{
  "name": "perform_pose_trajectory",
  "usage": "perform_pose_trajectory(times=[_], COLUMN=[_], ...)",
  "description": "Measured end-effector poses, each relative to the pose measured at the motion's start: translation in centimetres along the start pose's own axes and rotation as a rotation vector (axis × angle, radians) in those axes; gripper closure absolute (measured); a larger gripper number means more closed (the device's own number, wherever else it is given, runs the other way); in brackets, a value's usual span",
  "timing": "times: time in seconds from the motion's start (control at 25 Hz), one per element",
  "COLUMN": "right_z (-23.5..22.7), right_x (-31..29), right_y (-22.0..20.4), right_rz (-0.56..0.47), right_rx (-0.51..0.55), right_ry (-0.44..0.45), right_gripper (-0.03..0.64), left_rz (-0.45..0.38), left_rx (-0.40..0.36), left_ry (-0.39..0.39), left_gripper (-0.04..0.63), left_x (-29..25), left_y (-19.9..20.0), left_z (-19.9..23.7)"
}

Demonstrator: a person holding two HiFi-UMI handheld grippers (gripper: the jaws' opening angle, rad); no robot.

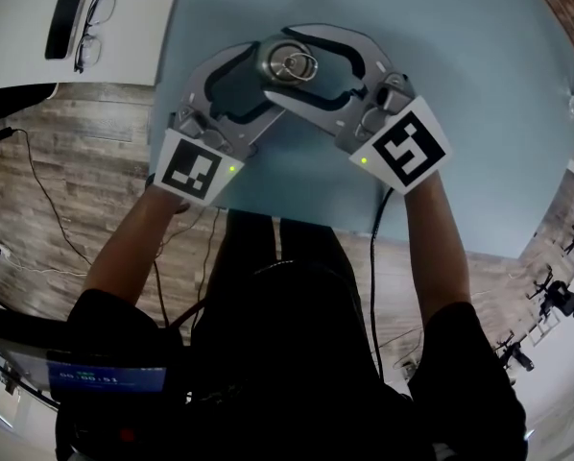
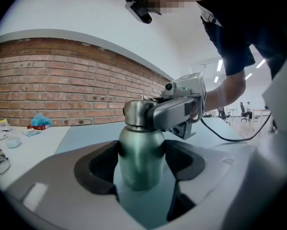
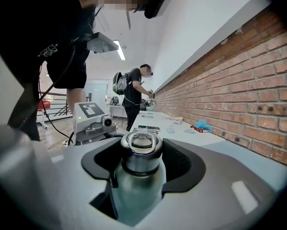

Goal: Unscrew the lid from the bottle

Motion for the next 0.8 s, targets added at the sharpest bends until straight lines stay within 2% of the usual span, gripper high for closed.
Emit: perform_pose_trajectory(times=[0.2,0.44,0.8], right_z=[-0.1,0.1,0.5], right_x=[0.0,0.0,0.9], right_y=[0.0,0.1,1.4], right_rz=[-0.006,-0.007,-0.085], right_rx=[0.003,0.001,-0.012], right_ry=[0.015,-0.006,-0.042], right_gripper=[0.353,0.351,0.351], left_rz=[0.005,0.000,-0.005], left_rx=[-0.002,-0.004,-0.004], left_ry=[-0.019,-0.015,-0.010], left_gripper=[0.295,0.295,0.293], left_x=[0.0,0.0,-0.2], left_y=[-0.1,-0.1,-0.1], left_z=[0.1,0.1,0.2])
Point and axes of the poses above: the fingertips, and each gripper's own axes: x backward along the fingers, z to its left, y out of its top, the point moved 10 cm from there along x, backward along the fingers, and after that the axes turned 13 degrees about y, right-handed, at the moved point
